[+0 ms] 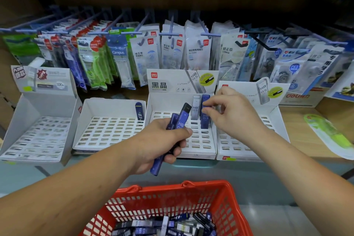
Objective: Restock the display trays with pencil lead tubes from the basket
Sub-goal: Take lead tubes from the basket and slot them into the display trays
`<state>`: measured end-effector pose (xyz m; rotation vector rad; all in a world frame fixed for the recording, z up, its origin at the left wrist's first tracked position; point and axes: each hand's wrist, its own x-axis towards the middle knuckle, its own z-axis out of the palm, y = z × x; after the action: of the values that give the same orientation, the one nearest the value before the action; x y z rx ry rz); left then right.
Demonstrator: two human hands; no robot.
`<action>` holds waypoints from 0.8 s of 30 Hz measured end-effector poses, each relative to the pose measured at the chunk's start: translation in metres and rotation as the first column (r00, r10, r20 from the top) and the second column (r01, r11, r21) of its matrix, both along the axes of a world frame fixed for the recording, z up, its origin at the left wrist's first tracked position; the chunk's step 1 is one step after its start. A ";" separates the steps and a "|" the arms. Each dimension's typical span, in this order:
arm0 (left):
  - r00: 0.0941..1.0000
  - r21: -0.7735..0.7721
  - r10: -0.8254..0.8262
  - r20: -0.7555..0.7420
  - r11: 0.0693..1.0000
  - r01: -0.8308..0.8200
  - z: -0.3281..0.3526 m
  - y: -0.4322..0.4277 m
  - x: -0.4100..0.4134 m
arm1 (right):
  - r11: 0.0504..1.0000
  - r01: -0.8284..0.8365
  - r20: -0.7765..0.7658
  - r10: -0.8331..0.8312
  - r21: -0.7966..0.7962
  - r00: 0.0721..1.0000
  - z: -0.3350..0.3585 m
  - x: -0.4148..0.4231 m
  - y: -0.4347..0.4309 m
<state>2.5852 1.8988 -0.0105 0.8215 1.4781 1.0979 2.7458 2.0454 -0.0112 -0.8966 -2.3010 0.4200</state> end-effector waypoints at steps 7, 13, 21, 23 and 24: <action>0.997 -0.027 -0.073 -0.030 0.997 0.072 0.004 -0.006 0.003 | 0.998 0.053 0.249 -0.048 -0.016 0.967 0.019 0.006 -0.002; 0.994 0.004 -0.066 -0.087 0.998 0.067 0.001 -0.002 0.008 | 0.906 -0.167 -0.158 0.113 -0.389 0.981 0.031 0.004 -0.025; 0.990 0.069 -0.097 -0.107 0.992 0.104 0.006 0.001 0.018 | 0.646 -0.271 -0.280 0.091 -0.713 0.956 0.027 0.005 -0.031; 0.990 0.078 -0.084 -0.112 0.993 0.093 0.007 0.001 0.018 | 0.624 -0.276 -0.337 0.022 -0.731 0.941 0.029 0.010 -0.025; 0.991 0.073 -0.073 -0.115 0.994 0.081 0.007 0.001 0.017 | 0.619 -0.277 -0.367 -0.020 -0.735 0.930 0.030 0.014 -0.022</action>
<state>2.6022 1.8997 -0.0039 1.0007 1.4909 1.0714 2.7593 2.0231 0.0191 -0.9272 -1.8139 1.6110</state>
